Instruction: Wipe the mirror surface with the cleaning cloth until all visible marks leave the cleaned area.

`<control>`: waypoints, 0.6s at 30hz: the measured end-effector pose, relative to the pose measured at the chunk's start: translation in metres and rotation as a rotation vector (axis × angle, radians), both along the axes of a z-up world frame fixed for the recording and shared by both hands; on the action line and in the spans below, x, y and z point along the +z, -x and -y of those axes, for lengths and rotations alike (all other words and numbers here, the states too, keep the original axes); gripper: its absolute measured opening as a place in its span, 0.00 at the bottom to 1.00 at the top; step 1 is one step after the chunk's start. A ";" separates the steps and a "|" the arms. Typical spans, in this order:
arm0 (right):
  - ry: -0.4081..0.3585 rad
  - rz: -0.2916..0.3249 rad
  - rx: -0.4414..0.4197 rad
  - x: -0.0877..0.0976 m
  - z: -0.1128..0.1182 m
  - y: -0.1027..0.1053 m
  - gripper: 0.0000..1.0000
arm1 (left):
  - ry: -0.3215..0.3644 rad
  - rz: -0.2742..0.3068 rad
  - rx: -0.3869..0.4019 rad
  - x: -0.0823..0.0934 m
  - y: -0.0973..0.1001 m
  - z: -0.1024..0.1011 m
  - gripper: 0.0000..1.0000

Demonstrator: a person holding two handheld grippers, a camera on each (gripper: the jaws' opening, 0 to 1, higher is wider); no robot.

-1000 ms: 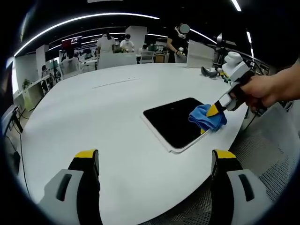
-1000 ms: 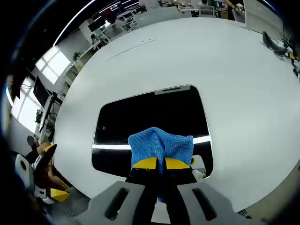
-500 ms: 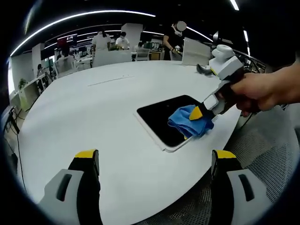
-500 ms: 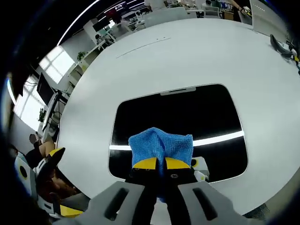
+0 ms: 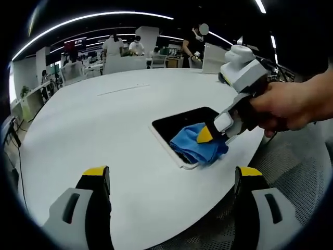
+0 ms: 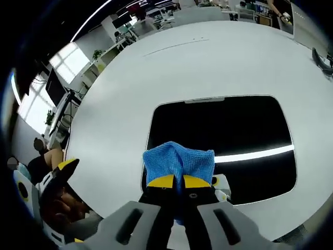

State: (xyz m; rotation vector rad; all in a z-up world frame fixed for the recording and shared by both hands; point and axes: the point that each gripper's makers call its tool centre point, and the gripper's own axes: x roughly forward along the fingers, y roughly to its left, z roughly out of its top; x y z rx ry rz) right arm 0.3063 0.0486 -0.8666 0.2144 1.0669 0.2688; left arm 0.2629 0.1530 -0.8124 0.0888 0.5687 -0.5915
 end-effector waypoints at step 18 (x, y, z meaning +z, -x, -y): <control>0.026 0.008 0.038 0.001 -0.017 0.002 0.00 | -0.002 0.005 0.001 0.001 -0.002 0.000 0.99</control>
